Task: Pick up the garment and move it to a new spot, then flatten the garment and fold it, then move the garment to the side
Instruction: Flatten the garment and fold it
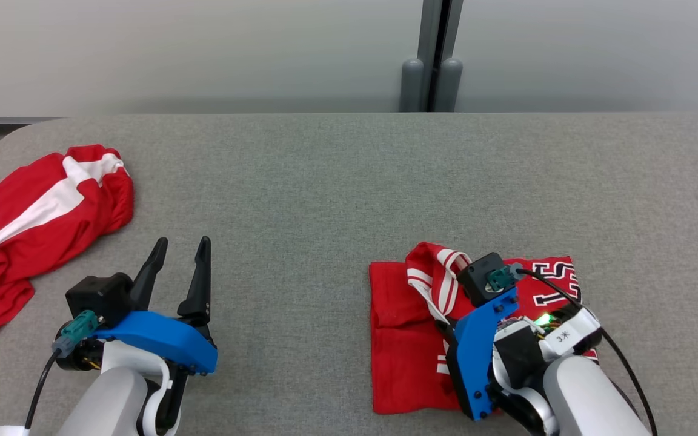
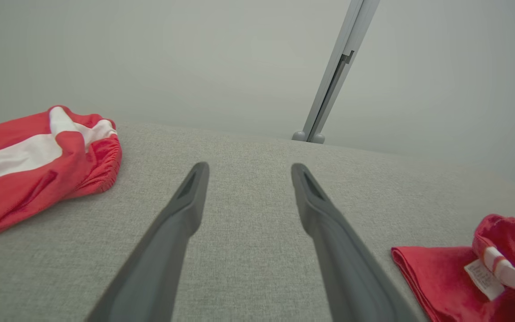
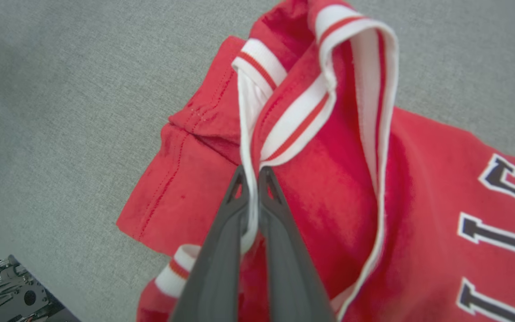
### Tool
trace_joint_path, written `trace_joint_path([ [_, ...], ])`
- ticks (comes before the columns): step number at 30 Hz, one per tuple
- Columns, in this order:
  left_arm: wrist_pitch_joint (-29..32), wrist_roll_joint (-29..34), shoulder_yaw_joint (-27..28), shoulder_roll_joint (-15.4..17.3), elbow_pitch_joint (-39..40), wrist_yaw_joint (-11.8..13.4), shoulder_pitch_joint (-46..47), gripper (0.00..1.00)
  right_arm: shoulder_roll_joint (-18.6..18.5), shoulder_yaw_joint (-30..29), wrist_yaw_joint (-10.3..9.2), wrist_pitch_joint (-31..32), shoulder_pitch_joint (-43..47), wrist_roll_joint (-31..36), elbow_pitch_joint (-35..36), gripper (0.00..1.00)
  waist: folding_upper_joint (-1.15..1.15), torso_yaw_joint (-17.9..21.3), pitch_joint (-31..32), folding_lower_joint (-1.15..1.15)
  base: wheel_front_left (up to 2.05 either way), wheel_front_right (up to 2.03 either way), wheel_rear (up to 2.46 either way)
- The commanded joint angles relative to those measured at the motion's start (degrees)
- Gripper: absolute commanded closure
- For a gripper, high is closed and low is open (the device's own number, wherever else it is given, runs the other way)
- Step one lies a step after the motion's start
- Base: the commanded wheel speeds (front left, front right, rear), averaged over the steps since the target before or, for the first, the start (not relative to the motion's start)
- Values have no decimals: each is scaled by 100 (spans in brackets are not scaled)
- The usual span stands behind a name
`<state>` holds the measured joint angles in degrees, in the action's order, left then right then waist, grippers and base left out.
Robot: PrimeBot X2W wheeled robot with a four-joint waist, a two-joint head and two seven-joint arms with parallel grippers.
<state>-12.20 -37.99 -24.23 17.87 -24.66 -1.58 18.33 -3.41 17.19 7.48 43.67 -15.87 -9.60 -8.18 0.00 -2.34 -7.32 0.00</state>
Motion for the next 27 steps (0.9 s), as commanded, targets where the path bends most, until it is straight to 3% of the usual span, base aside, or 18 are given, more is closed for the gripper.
trace_joint_path([
  [1,-24,-4,7,-3,-25,-25,94,0,47,67,3,-86,-136,-35,-131,100,0,-40,-15,0,0,0,0],
  [10,-47,-18,-43,-28,-118,-55,127,0,50,487,3,-516,-600,-412,-855,100,0,-132,-31,0,0,0,0],
  [11,-52,-19,-52,-34,-130,-60,131,0,52,516,3,-561,-628,-460,-923,82,0,-138,-28,0,0,0,0],
  [12,-57,-22,-59,-37,-142,-64,138,0,51,522,3,-579,-647,-490,-984,51,0,-141,-27,0,0,0,0],
  [13,-61,-29,-64,-41,-153,-69,145,0,49,498,3,-608,-653,-546,-1050,0,0,-142,-29,0,0,0,0],
  [19,-95,-87,-6,-4,-178,-51,134,0,49,459,3,-1026,-609,-1609,-650,0,0,-75,-20,0,0,0,0],
  [22,-126,-127,81,64,-139,-12,24,0,43,286,3,-1215,-560,-1571,-169,0,0,33,3,0,0,0,0],
  [27,-185,-159,224,162,-23,53,-128,0,41,-549,3,-1513,-175,-877,593,0,0,177,27,0,0,0,0],
])
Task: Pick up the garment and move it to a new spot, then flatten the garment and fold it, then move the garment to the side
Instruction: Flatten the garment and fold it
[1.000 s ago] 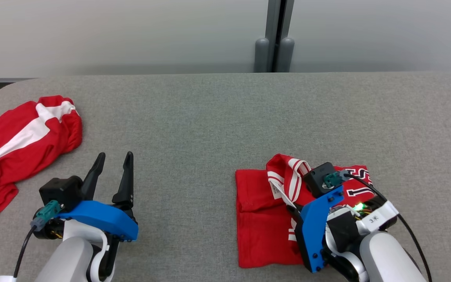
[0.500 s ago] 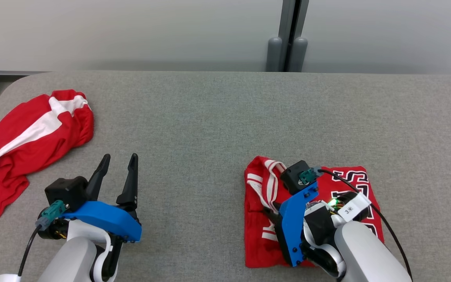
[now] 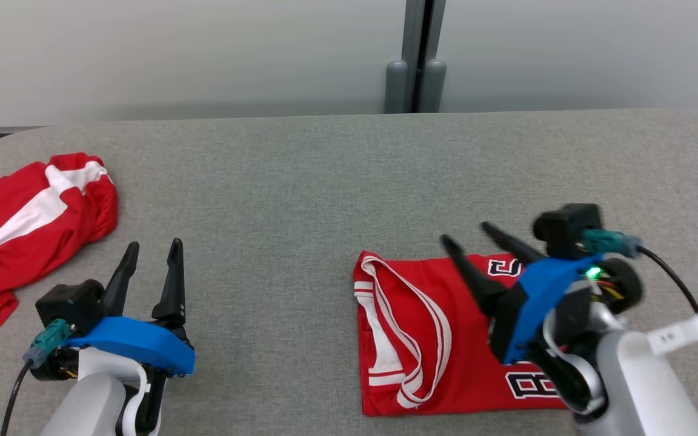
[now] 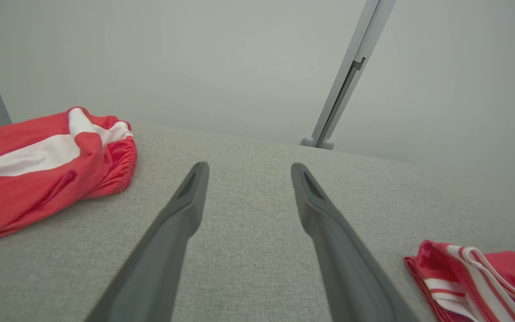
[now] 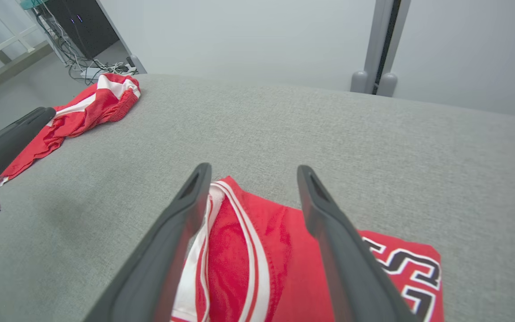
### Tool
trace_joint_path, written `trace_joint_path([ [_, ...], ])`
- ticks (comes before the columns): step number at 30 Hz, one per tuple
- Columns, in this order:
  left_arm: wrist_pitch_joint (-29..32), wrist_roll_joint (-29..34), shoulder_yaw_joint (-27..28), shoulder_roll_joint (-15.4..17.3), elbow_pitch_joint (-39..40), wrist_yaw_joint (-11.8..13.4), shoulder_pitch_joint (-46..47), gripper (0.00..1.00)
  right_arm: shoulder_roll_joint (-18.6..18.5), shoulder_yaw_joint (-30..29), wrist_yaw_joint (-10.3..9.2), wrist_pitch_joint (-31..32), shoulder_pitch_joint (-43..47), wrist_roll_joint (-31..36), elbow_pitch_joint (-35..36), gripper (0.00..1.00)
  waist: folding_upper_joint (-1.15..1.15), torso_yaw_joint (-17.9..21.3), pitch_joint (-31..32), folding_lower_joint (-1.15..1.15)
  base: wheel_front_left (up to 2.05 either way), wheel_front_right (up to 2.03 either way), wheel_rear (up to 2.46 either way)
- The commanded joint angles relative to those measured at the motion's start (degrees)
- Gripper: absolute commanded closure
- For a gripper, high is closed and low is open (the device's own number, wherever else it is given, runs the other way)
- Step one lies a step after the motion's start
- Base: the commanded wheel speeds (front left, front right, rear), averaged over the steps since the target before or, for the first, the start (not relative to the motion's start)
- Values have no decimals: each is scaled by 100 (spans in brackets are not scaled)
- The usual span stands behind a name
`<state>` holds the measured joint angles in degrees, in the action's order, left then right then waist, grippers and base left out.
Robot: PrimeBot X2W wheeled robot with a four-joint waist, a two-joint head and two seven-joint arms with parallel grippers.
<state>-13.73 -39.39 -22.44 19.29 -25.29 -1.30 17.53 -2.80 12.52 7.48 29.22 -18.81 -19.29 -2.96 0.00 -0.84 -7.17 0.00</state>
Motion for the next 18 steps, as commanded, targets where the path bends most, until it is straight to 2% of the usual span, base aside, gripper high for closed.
trace_joint_path([
  [1,-41,-24,60,31,67,35,-77,0,-63,-230,3,-179,202,321,208,0,0,45,11,0,0,0,0],
  [6,-60,-30,104,72,193,99,-167,0,-65,-833,4,-641,908,1205,280,0,0,95,-45,0,0,0,0],
  [7,-63,-29,113,79,215,112,-182,0,-54,-872,3,-721,1007,1328,203,9,0,108,-66,0,0,0,0],
  [8,-61,-32,118,84,238,118,-186,0,-43,-848,4,-802,1100,1411,74,58,0,115,-87,0,0,0,0],
  [9,-59,-35,122,92,252,124,-186,0,-32,-783,3,-884,1179,1463,-68,100,0,121,-107,0,0,0,0],
  [13,-53,-39,120,122,287,130,-142,0,-7,-270,3,-1126,1174,1469,-693,100,0,134,-172,0,0,0,0],
  [18,-5,16,56,145,352,142,-25,0,-14,762,3,-1322,779,934,-1435,100,0,76,-228,0,0,0,0],
])
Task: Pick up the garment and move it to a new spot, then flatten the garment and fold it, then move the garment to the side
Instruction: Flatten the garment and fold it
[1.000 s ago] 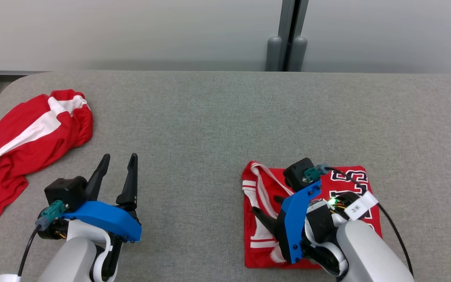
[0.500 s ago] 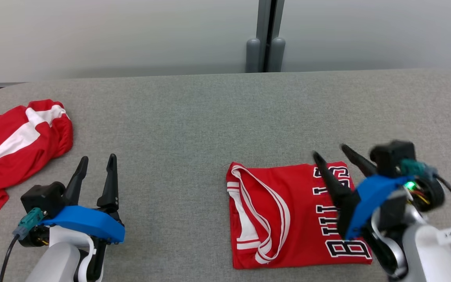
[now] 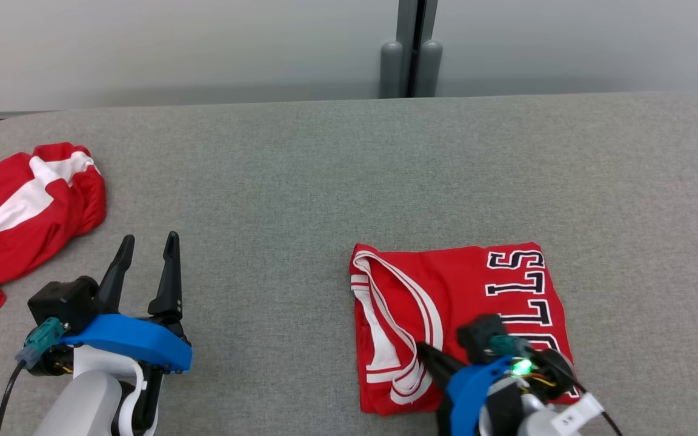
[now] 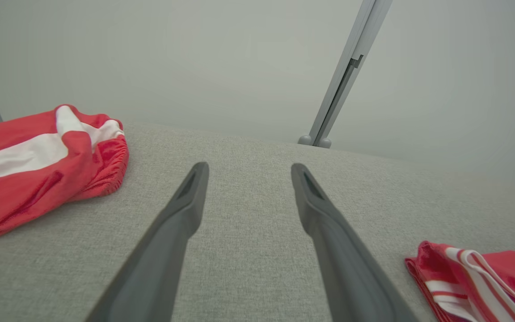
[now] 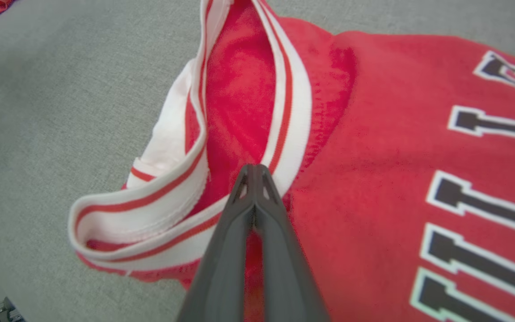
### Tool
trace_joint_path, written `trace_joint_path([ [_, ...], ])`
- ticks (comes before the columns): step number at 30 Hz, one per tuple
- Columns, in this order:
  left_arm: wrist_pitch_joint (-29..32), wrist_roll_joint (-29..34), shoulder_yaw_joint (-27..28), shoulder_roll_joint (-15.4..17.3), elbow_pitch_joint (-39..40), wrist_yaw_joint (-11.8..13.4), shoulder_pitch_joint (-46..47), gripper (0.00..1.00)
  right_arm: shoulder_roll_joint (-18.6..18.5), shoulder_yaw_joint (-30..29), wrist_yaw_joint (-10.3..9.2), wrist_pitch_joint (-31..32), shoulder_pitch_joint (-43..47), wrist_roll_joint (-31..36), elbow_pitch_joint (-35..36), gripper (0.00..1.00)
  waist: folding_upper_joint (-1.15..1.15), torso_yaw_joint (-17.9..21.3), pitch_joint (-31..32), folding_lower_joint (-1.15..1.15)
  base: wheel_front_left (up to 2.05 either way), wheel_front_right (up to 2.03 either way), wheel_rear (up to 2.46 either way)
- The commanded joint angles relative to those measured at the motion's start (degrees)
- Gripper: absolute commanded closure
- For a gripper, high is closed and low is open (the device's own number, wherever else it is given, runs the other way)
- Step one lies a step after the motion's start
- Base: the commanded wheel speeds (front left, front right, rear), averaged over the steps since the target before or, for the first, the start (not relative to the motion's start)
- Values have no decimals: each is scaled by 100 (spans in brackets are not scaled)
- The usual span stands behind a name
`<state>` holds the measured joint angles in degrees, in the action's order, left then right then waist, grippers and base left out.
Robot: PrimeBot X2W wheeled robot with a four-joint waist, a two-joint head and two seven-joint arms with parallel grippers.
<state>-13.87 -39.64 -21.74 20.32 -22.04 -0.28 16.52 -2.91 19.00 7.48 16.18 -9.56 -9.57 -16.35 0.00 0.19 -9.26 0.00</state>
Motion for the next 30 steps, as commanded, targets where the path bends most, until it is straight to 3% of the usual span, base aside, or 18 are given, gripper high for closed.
trace_joint_path([
  [1,15,44,-22,42,52,44,101,0,-1,334,3,-35,-251,-120,-226,100,0,-48,-39,0,0,0,0],
  [7,45,69,-65,34,124,58,158,0,1,1416,3,-6,-893,-724,-917,100,0,-164,-112,0,0,0,0],
  [9,50,68,-92,17,127,73,137,0,0,1763,3,-107,-1130,-1198,-1020,100,0,-207,-126,0,0,0,0],
  [13,51,31,-102,8,113,97,78,0,-4,1866,3,-378,-1375,-1701,-984,100,0,-212,-101,0,0,0,0],
  [14,46,22,-95,11,107,106,50,0,-6,1831,3,-465,-1406,-1738,-942,71,0,-198,-82,0,0,0,0],
  [15,39,10,-87,15,103,110,18,0,-6,1782,3,-548,-1425,-1772,-901,13,0,-181,-62,0,0,0,0],
  [16,32,1,-80,19,99,109,-8,0,-8,1679,3,-653,-1430,-1813,-849,0,0,-158,-34,0,0,0,0],
  [20,-3,-20,-26,46,102,127,-127,0,-9,1032,3,-1016,-1238,-1596,-526,0,0,-45,91,0,0,0,0],
  [30,-101,-11,192,29,286,233,-526,0,-4,-1323,3,-1422,-313,-68,805,0,0,305,385,0,0,0,0],
])
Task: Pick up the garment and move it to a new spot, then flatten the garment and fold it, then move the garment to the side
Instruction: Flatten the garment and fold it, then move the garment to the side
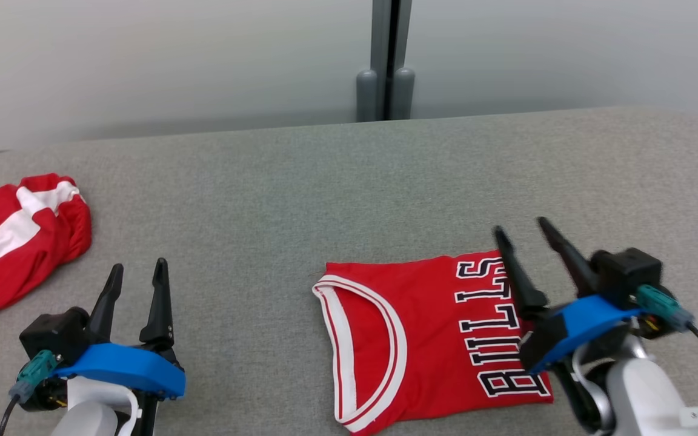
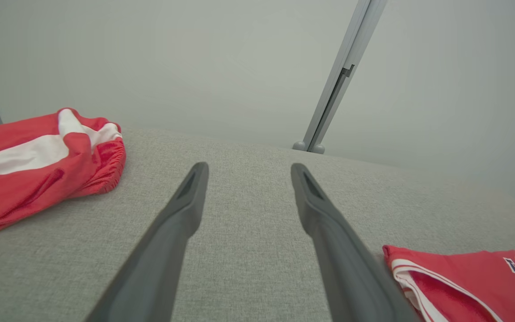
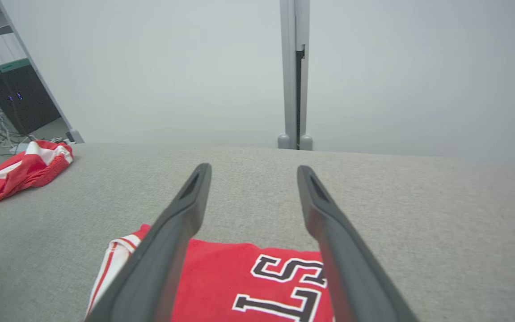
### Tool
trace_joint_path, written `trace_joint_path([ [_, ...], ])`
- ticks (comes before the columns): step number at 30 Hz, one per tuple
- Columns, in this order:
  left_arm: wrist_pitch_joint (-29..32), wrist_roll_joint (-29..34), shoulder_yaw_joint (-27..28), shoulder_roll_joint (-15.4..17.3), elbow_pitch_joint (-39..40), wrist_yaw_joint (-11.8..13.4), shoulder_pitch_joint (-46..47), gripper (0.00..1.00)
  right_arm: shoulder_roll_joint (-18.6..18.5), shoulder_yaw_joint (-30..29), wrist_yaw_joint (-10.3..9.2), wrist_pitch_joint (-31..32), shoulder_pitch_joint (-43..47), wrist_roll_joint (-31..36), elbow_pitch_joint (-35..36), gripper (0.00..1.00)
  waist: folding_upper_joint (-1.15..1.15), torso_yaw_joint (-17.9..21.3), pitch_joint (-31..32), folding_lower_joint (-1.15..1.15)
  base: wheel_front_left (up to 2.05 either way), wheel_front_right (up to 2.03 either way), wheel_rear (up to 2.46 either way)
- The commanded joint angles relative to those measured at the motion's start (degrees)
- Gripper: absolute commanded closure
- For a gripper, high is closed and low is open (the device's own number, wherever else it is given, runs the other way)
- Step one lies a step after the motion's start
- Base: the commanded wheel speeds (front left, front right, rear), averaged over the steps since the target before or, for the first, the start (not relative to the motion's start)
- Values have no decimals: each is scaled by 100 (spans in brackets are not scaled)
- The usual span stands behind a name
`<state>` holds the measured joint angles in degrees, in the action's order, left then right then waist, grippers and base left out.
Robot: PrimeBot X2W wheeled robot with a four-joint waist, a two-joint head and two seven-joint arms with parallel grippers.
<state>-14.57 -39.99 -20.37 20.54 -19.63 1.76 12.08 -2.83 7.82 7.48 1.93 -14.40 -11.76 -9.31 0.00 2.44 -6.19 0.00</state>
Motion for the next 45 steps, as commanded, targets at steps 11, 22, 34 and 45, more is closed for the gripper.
trace_joint_path([
  [11,-65,218,269,-83,258,149,-534,0,-226,-845,3,-178,589,416,-70,0,0,259,340,0,0,0,0],
  [22,-66,298,445,-118,269,216,-901,0,-250,-718,3,-589,543,345,-548,0,0,374,554,0,0,0,0],
  [34,-28,252,415,-110,327,292,-968,0,-224,-589,3,-498,477,213,-471,0,0,404,606,0,0,0,0],
  [45,-7,274,379,-123,459,350,-938,0,-198,-492,3,-386,393,48,-546,0,0,382,516,0,0,0,0],
])
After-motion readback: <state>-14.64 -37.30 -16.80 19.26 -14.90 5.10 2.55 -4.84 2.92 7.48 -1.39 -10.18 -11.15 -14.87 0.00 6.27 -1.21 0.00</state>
